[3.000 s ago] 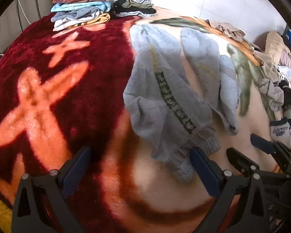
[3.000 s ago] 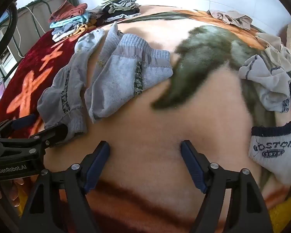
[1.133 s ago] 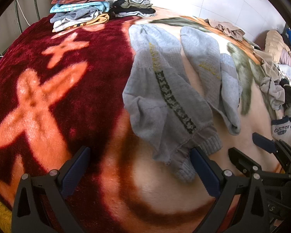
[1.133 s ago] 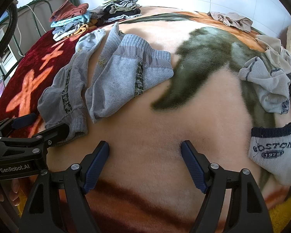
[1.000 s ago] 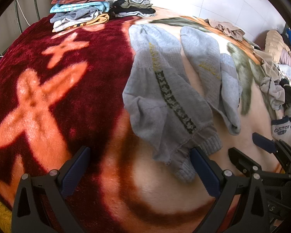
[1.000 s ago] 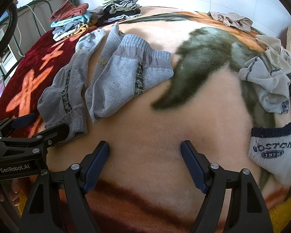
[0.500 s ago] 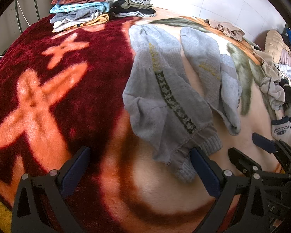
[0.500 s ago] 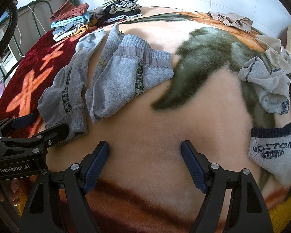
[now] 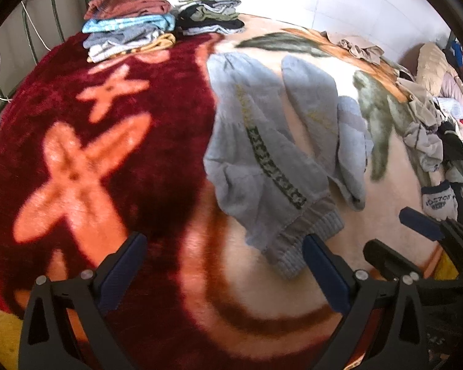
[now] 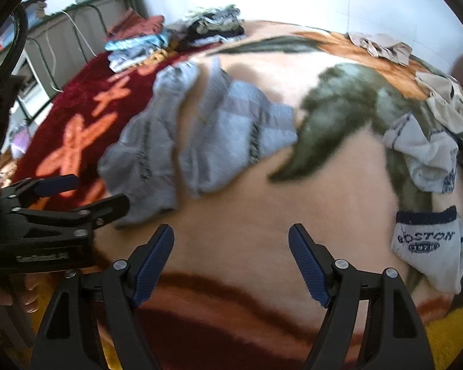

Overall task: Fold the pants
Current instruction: 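Move the right tool to the grey patterned sock and grasp its cuff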

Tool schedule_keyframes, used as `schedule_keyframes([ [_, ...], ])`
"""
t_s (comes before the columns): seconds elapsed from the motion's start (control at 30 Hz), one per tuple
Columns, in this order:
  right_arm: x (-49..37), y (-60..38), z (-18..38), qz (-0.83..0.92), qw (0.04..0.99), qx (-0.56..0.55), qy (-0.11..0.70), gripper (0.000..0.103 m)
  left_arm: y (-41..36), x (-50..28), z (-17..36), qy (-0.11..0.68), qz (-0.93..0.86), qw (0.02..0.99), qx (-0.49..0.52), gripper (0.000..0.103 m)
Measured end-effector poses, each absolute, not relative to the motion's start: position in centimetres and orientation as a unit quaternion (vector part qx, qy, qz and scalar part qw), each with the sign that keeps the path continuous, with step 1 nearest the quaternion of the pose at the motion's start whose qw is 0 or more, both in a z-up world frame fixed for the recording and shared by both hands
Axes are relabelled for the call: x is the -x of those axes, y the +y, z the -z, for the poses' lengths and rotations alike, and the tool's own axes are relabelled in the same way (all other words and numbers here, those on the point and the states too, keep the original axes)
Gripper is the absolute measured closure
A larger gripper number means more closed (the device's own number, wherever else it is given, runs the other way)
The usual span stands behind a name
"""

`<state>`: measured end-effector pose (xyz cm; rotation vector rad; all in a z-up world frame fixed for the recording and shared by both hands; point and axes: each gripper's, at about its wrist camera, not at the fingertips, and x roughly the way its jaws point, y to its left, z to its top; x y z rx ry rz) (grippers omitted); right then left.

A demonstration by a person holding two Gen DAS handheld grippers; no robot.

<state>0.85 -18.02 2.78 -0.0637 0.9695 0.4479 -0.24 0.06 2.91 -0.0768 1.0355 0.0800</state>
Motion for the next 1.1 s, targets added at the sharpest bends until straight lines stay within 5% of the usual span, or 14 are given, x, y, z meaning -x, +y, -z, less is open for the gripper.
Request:
schedule_keyframes([
  [0.4, -1.8, -14.1, -1.1, -0.265, 0.828, -0.023, 0.495, 0.027, 3.5, 0.0, -4.5, 0.488, -0.099, 0.866, 0.035, 0.001],
  [0.47, -2.1, -13.2, -0.7, -0.261, 0.827, -0.024, 0.497, 0.032, 3.8, -0.1, -4.6, 0.488, -0.102, 0.866, 0.04, 0.001],
  [0.6, -2.7, -13.1, -0.6, -0.26, 0.827, -0.03, 0.497, 0.076, 4.2, -0.6, -4.9, 0.485, -0.106, 0.867, 0.042, 0.001],
  [0.7, -3.2, -14.1, -0.7, -0.271, 0.817, -0.052, 0.506, 0.089, 4.2, -1.0, -5.1, 0.483, -0.106, 0.868, 0.043, 0.001],
  [1.1, -4.8, -19.3, -2.4, -0.188, 0.849, 0.022, 0.493, 0.092, 2.8, -4.5, -6.0, 0.47, -0.083, 0.878, 0.025, 0.001],
])
